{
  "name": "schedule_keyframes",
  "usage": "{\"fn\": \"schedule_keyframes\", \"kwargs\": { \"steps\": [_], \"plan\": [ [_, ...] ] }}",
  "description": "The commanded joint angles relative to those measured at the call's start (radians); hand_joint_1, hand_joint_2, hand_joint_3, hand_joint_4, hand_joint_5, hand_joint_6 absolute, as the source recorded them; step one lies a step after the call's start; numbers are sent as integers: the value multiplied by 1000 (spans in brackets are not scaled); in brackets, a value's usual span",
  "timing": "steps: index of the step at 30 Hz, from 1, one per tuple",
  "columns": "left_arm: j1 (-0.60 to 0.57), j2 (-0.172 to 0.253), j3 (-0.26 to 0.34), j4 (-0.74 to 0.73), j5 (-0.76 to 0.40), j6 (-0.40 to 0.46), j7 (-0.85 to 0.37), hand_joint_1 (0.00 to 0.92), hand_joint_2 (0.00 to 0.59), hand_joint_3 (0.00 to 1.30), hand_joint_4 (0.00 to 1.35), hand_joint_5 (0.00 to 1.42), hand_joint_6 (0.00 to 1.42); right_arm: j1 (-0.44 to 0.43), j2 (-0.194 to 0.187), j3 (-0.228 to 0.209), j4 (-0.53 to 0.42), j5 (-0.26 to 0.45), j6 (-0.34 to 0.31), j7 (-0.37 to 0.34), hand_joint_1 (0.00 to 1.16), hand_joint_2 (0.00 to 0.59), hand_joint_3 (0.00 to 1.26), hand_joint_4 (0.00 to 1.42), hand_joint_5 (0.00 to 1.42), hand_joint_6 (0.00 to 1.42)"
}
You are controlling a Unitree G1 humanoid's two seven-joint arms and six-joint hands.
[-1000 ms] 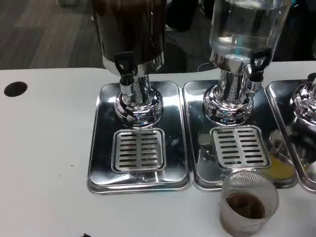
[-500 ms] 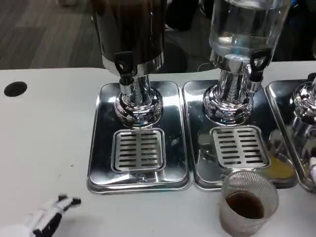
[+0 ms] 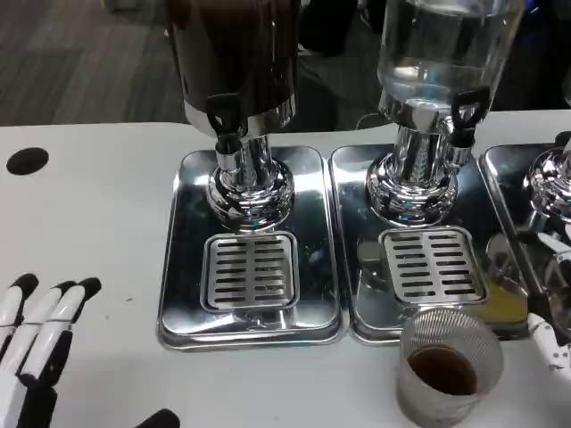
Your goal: Grasp the cup under the faucet to collect the drink, then remove the cup.
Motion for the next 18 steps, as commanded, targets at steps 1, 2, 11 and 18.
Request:
{"fn": "schedule_keyframes", "kwargs": {
  "steps": [1, 2, 11, 18],
  "plan": [
    [-8, 13, 0, -8, -2, 10, -48, 0, 83, 121, 0, 44, 223, 11, -1, 2, -20, 5, 9, -16, 516, 522, 188, 44, 13, 0],
    [-11, 13, -2, -8, 0, 17, -62, 0, 82, 128, 0, 54, 238, 11, -2, 2, -19, 6, 10, -16, 516, 521, 189, 44, 13, 0],
    [-26, 1, 2, -20, -15, 30, -112, 0, 80, 320, 276, 351, 449, 25, -5, -3, -9, 27, -2, -15, 521, 510, 196, 62, 25, 0],
    [-21, -10, -3, -40, -12, 29, -114, 0, 93, 572, 561, 619, 622, 42, -13, -11, -19, 51, -18, -15, 528, 505, 220, 76, 37, 0]
  ]
}}
